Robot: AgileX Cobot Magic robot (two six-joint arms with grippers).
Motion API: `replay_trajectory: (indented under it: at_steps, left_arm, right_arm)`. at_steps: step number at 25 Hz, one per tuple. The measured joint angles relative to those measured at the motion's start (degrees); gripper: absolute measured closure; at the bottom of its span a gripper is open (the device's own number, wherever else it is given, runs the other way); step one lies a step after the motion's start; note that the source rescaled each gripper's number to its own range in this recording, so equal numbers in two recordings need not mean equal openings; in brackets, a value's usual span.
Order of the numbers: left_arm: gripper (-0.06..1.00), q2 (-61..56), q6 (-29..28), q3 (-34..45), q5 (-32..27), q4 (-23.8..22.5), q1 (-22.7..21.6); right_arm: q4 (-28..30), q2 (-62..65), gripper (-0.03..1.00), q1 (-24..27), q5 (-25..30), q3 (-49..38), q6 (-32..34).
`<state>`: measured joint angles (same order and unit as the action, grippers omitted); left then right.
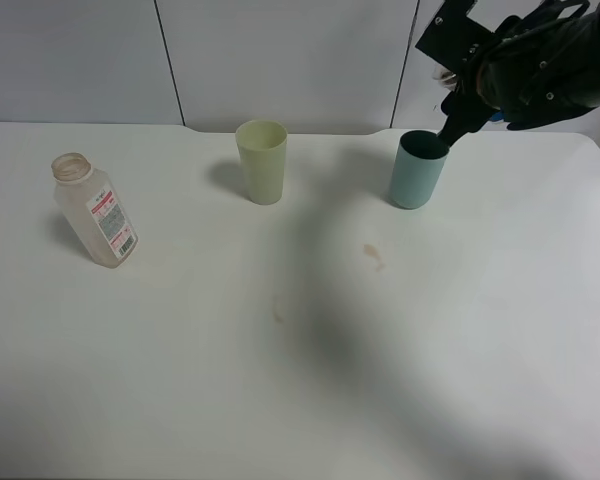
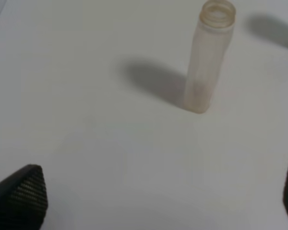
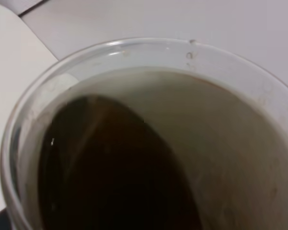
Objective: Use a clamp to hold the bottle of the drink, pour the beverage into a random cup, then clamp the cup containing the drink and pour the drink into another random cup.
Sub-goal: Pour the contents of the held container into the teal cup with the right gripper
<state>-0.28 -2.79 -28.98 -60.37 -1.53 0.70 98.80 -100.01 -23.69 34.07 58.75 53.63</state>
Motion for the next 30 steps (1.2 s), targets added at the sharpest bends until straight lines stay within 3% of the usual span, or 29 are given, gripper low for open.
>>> replay_trajectory:
  at_steps: [15,30]
  left_arm:
    - [-0.05,0.0,0.0,0.0,0.0,0.0,0.0]
    - [-0.05,0.0,0.0,0.0,0.0,0.0,0.0]
  right_arm:
    - [0.0,0.0,0.97,0.0,1.7,0.0,-8.1]
    - [-0.1,0.0,0.97,0.0,3.5,0.0,-8.8]
